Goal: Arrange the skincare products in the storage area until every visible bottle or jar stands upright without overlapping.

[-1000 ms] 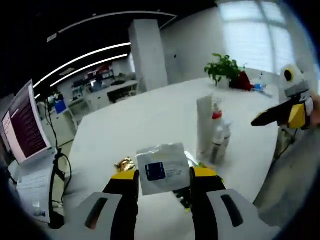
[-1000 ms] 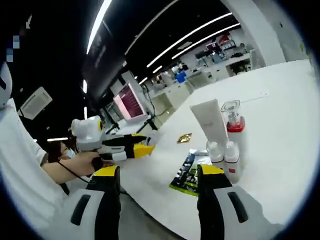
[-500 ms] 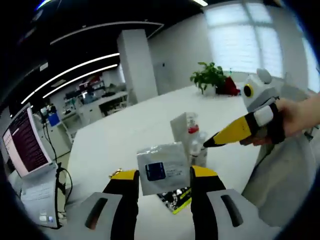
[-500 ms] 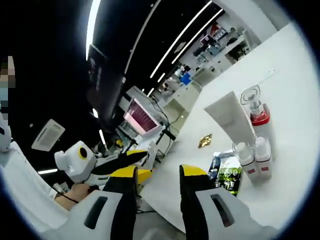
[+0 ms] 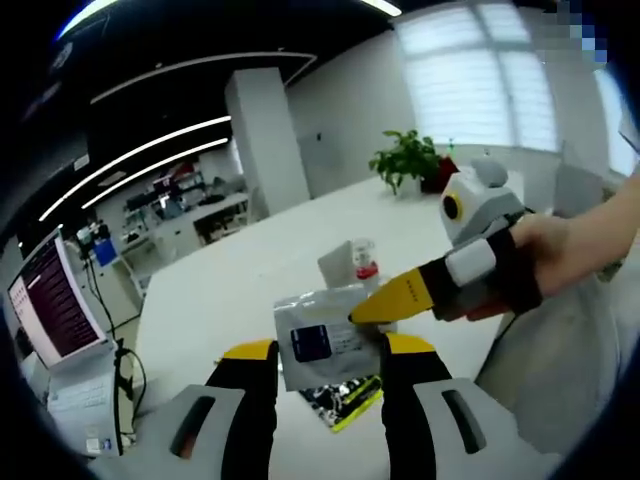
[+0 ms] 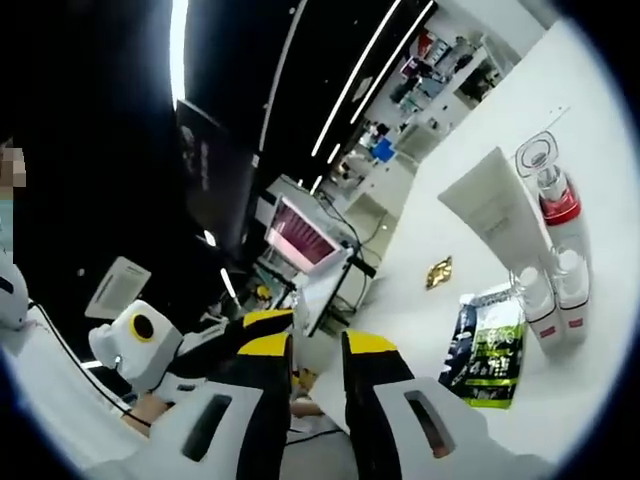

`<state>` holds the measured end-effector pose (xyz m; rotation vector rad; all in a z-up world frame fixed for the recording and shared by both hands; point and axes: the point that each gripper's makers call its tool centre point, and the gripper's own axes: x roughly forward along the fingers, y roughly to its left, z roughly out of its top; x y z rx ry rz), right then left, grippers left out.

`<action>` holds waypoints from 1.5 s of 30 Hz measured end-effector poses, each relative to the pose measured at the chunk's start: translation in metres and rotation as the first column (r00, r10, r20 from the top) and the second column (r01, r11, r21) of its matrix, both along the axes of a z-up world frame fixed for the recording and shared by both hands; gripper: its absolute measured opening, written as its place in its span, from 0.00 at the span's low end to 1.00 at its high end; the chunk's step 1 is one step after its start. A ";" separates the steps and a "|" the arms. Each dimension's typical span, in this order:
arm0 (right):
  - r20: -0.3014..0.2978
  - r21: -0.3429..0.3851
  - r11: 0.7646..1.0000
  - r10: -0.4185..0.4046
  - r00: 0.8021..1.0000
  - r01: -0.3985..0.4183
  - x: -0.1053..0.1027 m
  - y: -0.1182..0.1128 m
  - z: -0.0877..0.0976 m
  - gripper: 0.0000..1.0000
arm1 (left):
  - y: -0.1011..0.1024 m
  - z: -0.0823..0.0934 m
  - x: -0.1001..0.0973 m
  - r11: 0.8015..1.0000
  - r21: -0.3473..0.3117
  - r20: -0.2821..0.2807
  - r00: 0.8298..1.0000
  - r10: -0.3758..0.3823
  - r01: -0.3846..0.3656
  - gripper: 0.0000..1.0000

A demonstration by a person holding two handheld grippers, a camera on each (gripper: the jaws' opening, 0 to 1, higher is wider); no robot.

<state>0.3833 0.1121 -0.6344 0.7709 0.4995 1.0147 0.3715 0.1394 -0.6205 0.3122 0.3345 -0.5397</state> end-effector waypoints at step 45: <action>0.009 0.088 0.990 0.115 0.993 -0.115 -0.021 -0.003 0.011 0.01 | 0.006 -0.006 -0.009 0.901 -0.391 -0.260 0.916 -0.306 0.190 0.30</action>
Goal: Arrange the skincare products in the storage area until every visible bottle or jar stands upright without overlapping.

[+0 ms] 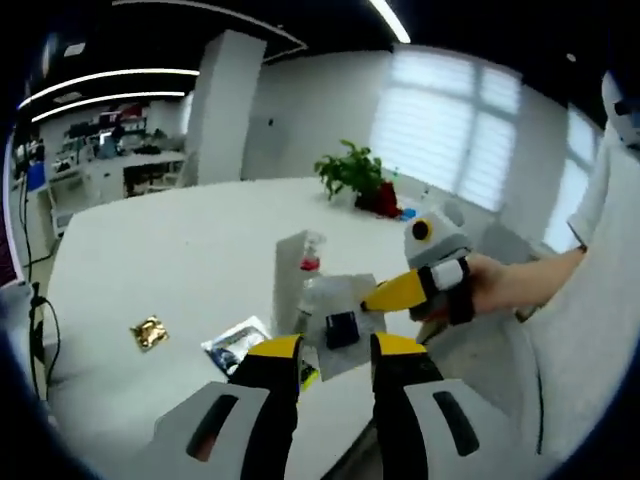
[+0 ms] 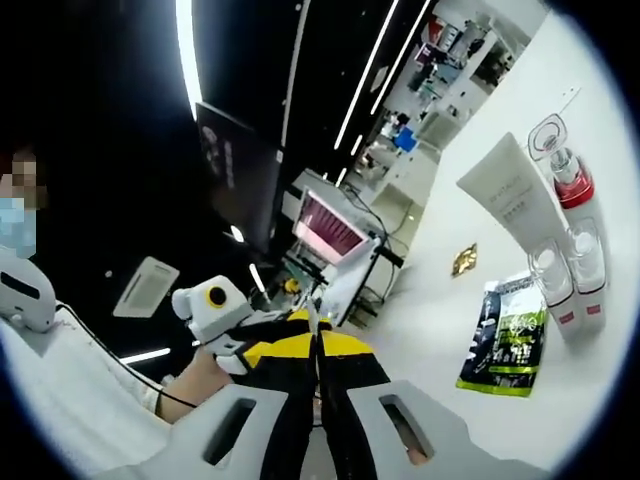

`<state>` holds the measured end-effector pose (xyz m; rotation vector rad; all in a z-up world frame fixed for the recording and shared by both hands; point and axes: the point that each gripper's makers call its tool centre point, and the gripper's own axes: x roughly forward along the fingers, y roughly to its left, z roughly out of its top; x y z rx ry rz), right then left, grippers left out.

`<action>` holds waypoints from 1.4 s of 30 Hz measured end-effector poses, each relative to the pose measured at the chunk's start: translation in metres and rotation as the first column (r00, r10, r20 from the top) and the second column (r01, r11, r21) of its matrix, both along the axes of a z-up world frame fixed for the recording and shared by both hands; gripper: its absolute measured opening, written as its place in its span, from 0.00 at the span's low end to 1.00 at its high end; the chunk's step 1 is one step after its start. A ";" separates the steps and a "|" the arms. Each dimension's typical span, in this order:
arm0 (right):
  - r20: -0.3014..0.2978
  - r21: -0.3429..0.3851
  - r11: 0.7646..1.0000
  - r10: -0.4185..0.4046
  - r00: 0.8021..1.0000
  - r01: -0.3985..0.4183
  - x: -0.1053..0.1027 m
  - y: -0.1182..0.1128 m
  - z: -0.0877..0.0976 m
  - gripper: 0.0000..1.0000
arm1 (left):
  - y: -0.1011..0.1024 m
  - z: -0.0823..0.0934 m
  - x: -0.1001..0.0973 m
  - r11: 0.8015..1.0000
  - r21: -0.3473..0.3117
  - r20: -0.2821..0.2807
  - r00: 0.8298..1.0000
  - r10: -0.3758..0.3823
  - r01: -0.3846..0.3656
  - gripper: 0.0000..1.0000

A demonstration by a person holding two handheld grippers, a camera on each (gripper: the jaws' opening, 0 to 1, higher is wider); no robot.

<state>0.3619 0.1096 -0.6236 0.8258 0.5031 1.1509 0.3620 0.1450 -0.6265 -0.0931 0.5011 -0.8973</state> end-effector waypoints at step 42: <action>0.092 -0.271 0.962 0.005 0.996 0.020 -0.001 0.002 -0.042 0.14 | 0.006 -0.040 -0.011 0.974 -0.168 -0.295 0.951 0.096 -0.151 0.05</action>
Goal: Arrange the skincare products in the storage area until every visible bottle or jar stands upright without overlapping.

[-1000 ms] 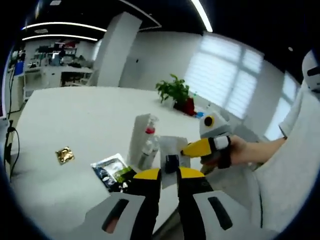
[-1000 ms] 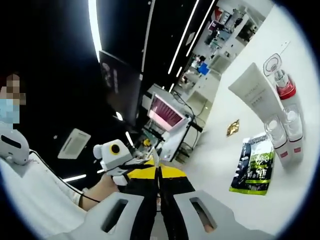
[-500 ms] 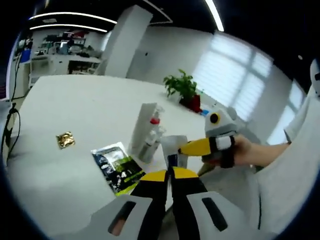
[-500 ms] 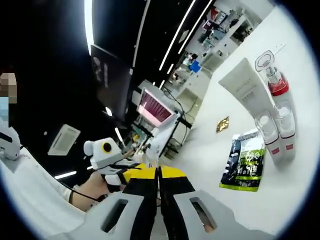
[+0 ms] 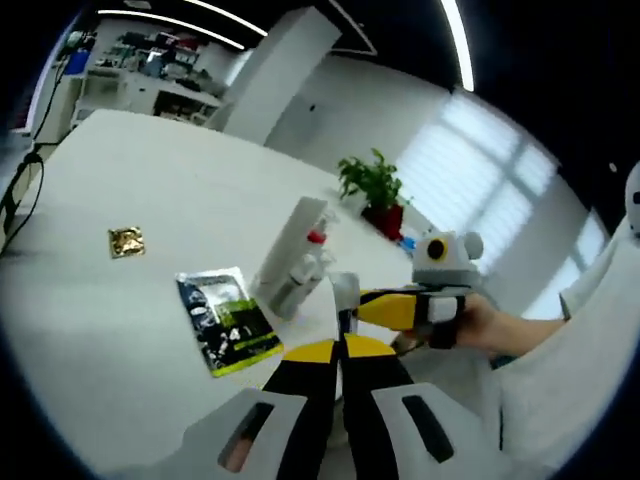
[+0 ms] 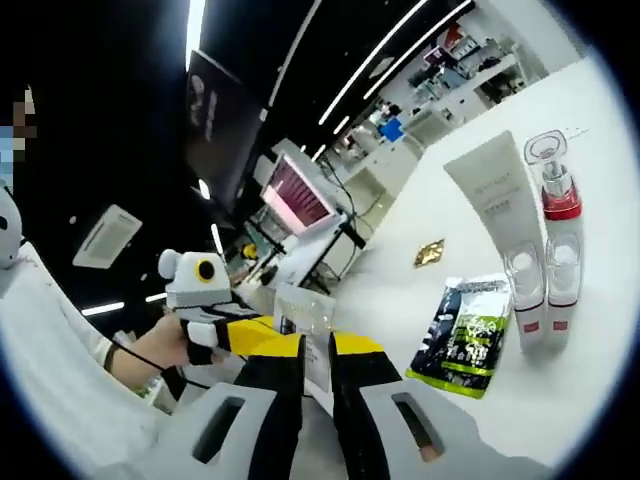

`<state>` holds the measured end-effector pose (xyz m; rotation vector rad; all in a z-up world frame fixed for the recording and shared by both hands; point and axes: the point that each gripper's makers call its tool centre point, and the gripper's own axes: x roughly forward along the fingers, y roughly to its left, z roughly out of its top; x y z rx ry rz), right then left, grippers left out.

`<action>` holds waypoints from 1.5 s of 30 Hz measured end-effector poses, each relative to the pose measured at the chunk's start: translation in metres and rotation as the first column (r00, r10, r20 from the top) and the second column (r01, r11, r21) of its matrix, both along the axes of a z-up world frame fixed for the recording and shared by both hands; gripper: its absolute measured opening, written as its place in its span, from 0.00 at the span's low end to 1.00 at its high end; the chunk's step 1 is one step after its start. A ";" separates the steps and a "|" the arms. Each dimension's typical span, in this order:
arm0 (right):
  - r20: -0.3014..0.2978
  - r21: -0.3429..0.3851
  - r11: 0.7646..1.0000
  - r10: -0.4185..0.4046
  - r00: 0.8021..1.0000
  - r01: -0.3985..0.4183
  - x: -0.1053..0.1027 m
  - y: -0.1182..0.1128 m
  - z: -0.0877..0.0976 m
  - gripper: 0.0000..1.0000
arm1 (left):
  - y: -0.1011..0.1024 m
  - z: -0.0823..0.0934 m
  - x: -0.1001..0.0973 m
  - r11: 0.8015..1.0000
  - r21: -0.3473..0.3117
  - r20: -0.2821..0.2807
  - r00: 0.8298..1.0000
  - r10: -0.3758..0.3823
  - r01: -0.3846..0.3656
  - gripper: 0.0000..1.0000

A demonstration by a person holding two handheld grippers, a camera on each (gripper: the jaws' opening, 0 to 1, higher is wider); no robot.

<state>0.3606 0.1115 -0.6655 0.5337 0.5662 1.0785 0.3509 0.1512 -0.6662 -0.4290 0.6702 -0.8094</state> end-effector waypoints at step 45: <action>0.078 -0.259 0.966 0.027 0.997 -0.006 0.002 -0.030 -0.054 0.90 | 0.061 -0.118 0.039 0.980 0.139 -0.333 0.926 0.179 -0.140 0.05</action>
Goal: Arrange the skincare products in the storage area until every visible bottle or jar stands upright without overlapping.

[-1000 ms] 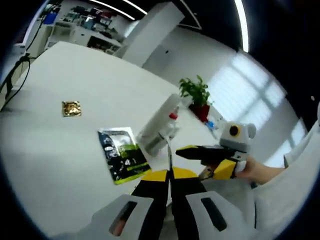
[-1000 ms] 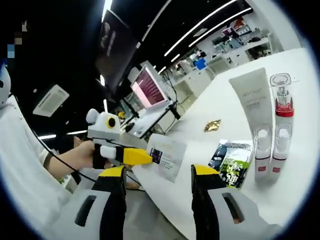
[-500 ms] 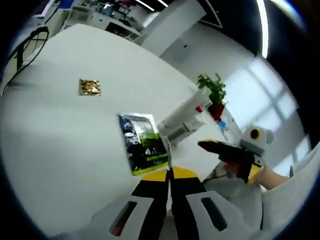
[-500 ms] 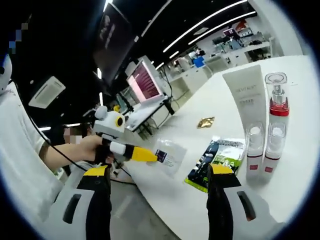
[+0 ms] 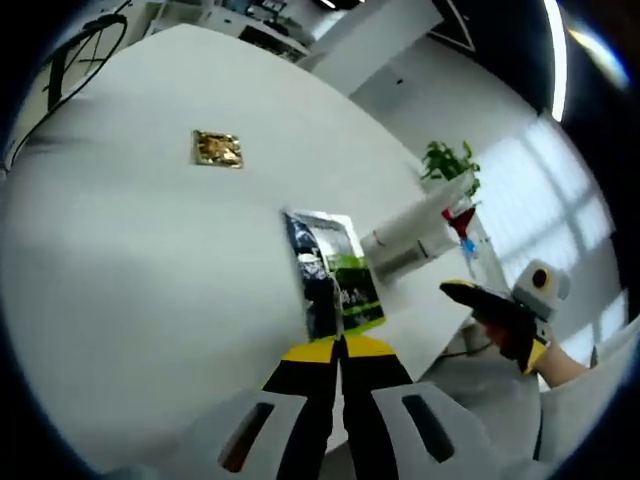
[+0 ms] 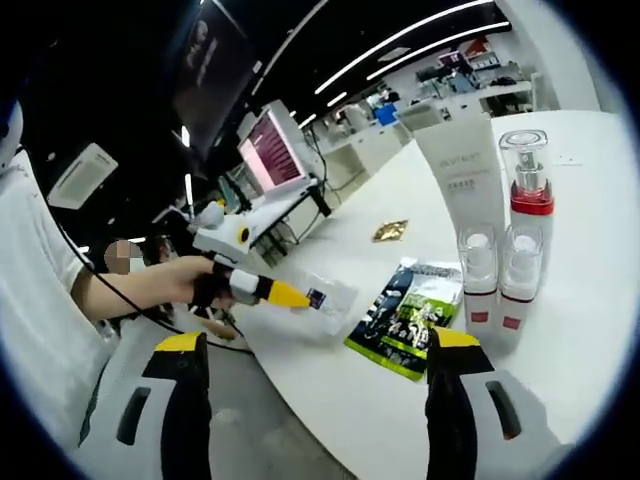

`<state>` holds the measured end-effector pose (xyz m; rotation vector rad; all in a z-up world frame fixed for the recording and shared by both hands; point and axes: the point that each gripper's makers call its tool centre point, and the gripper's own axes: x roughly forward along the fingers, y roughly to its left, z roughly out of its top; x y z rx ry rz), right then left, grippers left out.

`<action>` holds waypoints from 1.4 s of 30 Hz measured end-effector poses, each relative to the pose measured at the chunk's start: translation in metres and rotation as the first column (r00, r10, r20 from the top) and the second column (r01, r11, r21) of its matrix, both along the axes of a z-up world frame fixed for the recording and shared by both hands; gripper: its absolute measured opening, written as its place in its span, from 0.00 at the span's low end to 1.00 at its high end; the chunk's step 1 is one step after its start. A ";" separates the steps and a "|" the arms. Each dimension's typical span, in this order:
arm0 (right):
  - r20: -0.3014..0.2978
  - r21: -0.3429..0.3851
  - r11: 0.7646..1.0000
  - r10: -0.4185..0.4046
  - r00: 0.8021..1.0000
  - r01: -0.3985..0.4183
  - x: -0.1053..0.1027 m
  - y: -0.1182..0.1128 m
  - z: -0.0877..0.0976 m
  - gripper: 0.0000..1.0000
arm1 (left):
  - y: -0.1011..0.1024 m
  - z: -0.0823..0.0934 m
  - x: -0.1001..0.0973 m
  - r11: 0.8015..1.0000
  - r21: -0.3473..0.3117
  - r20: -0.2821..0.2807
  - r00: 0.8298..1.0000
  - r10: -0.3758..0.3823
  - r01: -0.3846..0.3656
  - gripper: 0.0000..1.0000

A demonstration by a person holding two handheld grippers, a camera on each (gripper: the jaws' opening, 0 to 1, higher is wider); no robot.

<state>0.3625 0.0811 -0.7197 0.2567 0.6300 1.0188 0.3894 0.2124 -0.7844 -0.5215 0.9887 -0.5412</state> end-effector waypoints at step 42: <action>-0.041 -0.072 0.996 -0.047 0.998 0.044 0.002 -0.036 -0.012 0.99 | 0.036 -0.048 0.018 0.968 0.238 -0.029 0.996 -0.081 0.086 0.11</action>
